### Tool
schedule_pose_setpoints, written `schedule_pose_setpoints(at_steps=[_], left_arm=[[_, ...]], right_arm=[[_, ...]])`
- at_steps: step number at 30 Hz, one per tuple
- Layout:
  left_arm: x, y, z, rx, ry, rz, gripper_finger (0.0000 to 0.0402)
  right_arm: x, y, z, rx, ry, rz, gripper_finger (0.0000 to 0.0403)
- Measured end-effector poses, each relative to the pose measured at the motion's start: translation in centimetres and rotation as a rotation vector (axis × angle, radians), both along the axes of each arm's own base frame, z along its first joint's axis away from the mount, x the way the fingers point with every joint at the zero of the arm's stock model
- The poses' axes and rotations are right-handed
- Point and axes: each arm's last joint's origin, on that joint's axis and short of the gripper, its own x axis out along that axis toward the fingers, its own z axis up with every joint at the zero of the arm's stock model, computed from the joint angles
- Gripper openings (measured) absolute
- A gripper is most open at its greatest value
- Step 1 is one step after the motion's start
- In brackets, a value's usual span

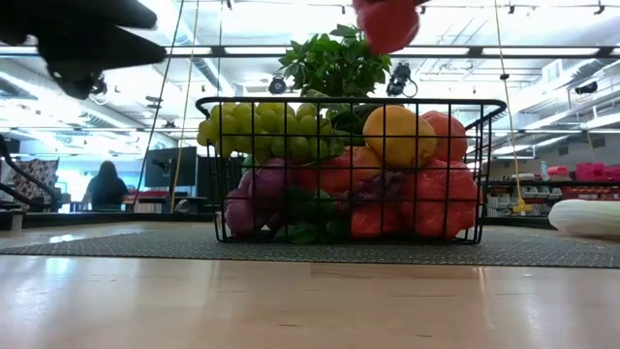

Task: Build produce basket
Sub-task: Put the pumpkin into the wire basket

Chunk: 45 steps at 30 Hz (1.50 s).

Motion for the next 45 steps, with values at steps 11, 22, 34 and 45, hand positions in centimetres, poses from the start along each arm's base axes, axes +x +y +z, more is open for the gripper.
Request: schedule_pose_setpoints(at_steps=[11,22,34,45], left_arm=[[2.9,4.0,0.4,0.226,0.042,0.199,0.0172],[3.7,6.7,3.0,0.380,0.037,0.254,0.0172],[3.8,7.8,3.4,0.619,0.155,0.379,0.0172],[4.2,9.1,5.1,0.773,0.181,0.401,0.0172]], right_arm=[[5.3,-5.3,0.6,-0.069,0.176,-0.003,0.0293],[7.4,-9.5,0.5,0.020,0.275,0.042,0.0293],[9.1,-8.1,1.5,0.180,0.151,0.283,0.0293],[8.7,-7.3,1.2,0.246,0.148,0.301,0.0293]])
